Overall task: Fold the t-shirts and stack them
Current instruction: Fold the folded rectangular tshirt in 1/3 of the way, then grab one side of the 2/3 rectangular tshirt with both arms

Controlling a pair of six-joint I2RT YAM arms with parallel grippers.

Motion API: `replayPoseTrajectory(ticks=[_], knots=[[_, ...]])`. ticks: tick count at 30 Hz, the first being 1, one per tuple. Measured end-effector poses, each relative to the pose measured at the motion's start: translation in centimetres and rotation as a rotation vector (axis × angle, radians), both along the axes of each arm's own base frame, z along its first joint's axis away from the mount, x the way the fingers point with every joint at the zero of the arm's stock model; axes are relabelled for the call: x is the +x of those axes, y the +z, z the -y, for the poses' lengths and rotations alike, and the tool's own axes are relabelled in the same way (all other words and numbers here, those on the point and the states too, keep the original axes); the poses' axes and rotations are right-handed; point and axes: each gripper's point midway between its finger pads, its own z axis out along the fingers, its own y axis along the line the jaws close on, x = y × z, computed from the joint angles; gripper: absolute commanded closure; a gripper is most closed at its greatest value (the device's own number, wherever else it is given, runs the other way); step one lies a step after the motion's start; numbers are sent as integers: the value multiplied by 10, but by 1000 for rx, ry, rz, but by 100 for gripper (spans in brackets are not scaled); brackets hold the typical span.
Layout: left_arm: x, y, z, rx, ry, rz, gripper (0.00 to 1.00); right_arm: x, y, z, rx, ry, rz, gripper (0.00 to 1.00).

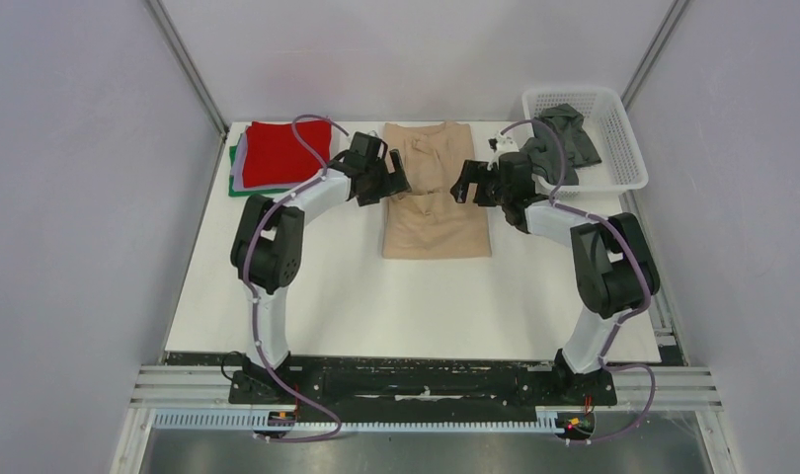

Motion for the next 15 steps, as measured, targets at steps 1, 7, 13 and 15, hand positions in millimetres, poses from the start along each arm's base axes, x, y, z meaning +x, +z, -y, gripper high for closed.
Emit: replayPoseTrajectory(ticks=[1,7,13,15], knots=[[0,3,-1,1,4,7,0,1,4,0,0,0,11,2],[-24,38,-14,-16,10,56,0,-24,21,6,10,5,39,2],[-79,40,-25,-39,-9,42,0,-64,23,-9,57,151,31,2],[-101,27,-29,-36,-14,7,0,-75,22,-26,87,240,19,2]])
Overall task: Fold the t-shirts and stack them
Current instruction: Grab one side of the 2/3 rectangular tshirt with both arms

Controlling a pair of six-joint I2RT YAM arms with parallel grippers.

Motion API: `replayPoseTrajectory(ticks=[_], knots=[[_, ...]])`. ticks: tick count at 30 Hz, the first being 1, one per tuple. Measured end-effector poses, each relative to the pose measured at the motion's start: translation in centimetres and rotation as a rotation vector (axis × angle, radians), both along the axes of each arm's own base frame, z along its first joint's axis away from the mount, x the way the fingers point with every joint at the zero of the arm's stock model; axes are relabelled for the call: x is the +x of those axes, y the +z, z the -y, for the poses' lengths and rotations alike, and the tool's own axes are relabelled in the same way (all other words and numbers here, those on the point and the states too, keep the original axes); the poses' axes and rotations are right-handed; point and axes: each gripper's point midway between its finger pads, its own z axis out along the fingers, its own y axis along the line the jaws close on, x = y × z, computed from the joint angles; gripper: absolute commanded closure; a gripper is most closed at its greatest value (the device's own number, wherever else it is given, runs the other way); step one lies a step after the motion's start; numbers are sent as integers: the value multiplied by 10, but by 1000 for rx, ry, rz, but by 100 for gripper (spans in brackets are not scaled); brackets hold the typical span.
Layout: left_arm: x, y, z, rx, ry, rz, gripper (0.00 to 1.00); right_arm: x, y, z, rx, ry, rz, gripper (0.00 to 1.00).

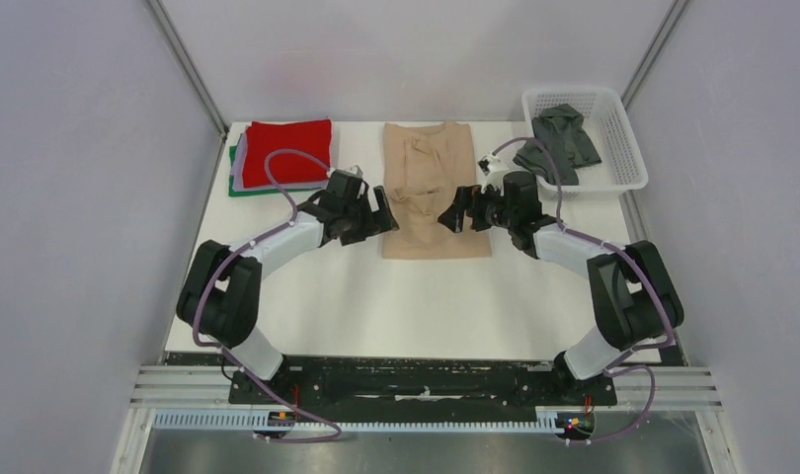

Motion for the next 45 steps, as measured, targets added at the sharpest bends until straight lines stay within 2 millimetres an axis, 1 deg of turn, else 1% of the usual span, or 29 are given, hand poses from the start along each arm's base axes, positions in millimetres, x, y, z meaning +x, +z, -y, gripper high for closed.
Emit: replayPoseTrajectory(ticks=[3,5,7,8,10,14,16,20,22,24,28,30,32,35,36,37,39,41,43,45], knots=[[-29,-20,-8,15,-1,-56,0,-20,-3,-39,36,162,-8,2],[-43,-29,-15,22,6,-83,0,-30,-7,-68,48,263,-23,2],[-52,-33,-20,26,11,-96,0,-32,-11,-94,60,341,-34,2],[-56,-33,-22,28,13,-98,0,-31,-13,-104,66,366,-37,2],[-60,-31,-25,28,16,-91,0,-21,-17,-125,86,411,-43,2],[-62,-27,-26,23,17,-77,0,14,-28,-145,107,424,-39,2],[-62,-26,-26,23,17,-77,0,37,-35,-155,114,420,-28,2],[-63,-27,-26,23,17,-78,0,74,-49,-168,134,410,-15,2],[-63,-27,-26,22,17,-79,0,88,-55,-173,153,410,-18,2],[-62,-27,-26,22,16,-78,0,95,-52,-176,174,417,-13,2],[-62,-31,-25,22,14,-86,0,99,-38,-178,204,426,7,2],[-62,-38,-25,29,14,-100,0,97,-30,-177,211,427,12,2],[-61,-44,-24,35,15,-111,1,88,-20,-171,213,421,9,2],[-60,-52,-24,43,18,-126,10,61,6,-151,217,398,17,2],[-59,-54,-24,45,19,-130,14,54,14,-144,218,389,25,2],[-58,-55,-24,46,20,-133,18,43,25,-131,220,366,44,2],[-54,-60,-21,42,26,-137,27,25,40,-102,217,308,70,2],[-49,-60,-18,32,33,-135,31,11,48,-70,209,234,96,2],[-45,-63,-15,22,34,-135,36,-1,44,-34,189,129,104,2],[-40,-63,-12,14,37,-129,42,-13,30,-4,158,31,85,2]])
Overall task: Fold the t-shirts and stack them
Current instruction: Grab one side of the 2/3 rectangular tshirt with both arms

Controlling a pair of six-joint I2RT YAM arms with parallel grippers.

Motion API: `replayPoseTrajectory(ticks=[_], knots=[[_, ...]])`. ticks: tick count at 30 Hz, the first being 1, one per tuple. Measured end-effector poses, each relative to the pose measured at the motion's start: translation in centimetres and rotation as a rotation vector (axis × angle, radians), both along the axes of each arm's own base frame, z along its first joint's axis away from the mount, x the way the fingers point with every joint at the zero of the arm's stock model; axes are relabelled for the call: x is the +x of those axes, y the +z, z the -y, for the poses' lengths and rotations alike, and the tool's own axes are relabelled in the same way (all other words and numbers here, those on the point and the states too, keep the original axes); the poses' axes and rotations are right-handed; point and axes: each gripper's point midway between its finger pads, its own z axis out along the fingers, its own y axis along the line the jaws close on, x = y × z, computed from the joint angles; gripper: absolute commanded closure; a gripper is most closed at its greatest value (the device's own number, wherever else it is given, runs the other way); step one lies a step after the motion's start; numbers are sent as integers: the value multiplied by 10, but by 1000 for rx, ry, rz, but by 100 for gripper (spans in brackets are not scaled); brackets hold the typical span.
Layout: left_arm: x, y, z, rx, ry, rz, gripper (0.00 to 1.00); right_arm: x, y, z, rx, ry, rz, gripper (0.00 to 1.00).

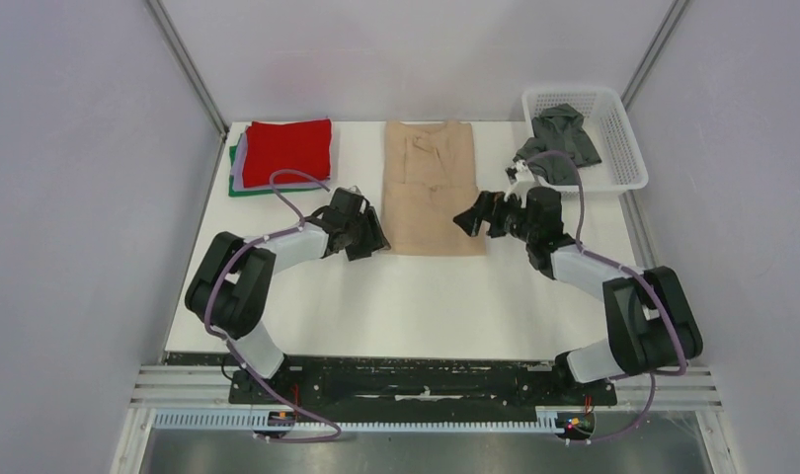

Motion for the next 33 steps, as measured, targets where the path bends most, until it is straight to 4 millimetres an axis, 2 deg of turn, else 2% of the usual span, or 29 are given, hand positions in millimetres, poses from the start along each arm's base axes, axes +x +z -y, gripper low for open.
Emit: replayPoseTrajectory(ticks=[1,5,7,8,14,17,21,25,28,33], knots=[[3,-1,2,-4,2,1,45,-8,-11,13,-18,-44,-23,2],[12,-4,9,-25,2,1,64,-40,-48,39,-99,-127,-113,2],[16,-6,12,-30,1,-1,83,-50,-58,46,-133,-146,-140,3],[17,-8,13,-29,3,-3,97,-53,-62,49,-148,-154,-146,4],[21,-10,16,-39,5,-5,98,-58,-78,62,-222,-181,-166,20],[21,-10,16,-40,5,-3,98,-60,-90,62,-237,-179,-198,29],[21,-11,16,-40,6,-2,98,-64,-106,59,-238,-155,-248,36],[22,-11,16,-43,6,4,98,-60,-108,51,-208,-125,-237,43],[22,-11,17,-45,6,9,98,-57,-110,45,-184,-105,-226,54],[23,-11,17,-46,6,12,98,-53,-113,39,-166,-87,-216,67]])
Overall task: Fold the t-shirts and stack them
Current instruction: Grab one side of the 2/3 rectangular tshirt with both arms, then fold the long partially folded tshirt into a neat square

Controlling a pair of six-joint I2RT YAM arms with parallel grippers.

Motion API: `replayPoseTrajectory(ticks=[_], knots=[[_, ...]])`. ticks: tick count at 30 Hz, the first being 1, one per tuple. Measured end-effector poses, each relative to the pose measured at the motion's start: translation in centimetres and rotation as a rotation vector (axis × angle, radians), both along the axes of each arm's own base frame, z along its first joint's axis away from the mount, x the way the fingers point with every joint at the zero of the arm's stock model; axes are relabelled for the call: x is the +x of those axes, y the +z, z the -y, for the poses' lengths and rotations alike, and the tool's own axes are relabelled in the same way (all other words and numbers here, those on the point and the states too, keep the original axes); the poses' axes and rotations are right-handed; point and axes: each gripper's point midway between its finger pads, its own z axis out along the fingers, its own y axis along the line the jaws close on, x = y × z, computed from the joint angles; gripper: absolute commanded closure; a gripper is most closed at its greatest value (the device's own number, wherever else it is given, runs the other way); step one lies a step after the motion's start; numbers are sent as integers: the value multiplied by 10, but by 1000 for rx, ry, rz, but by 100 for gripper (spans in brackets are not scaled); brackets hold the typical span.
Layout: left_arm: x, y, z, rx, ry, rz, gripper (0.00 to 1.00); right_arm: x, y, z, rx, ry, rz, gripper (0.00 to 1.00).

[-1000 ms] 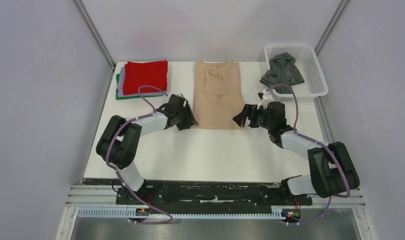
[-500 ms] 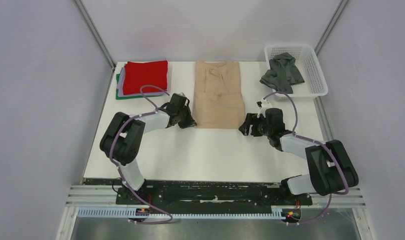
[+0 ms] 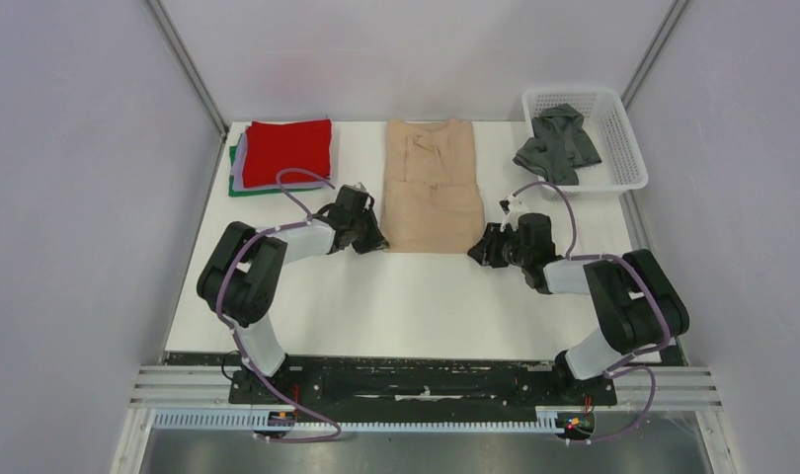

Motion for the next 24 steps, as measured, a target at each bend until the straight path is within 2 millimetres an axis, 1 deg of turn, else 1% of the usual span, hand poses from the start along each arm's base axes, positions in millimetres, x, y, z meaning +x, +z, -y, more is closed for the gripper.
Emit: replayPoseTrajectory(ticks=[1,3,5,9,11,15,17,20,22,24], knots=[[0,0,0,-1,0,2,98,1,-1,-1,1,1,3,71],[0,0,0,-3,0,9,98,4,-3,-2,3,-2,10,87],[1,0,0,-6,2,19,98,7,-5,-3,9,-7,12,99],[0,1,-2,-3,8,36,98,6,-7,-6,15,-12,17,100],[-3,1,-4,3,12,45,98,-2,-6,-7,2,-1,22,100],[-21,1,-10,26,10,49,98,-33,0,-14,-18,48,15,100],[-39,1,-15,52,4,47,98,-51,6,-20,-27,85,20,100],[-76,5,-23,97,-22,36,98,-86,14,-31,-27,165,23,100],[-103,14,-29,120,-42,38,98,-109,19,-36,-24,218,21,100],[-125,27,-33,126,-64,58,98,-133,24,-39,-12,277,18,100]])
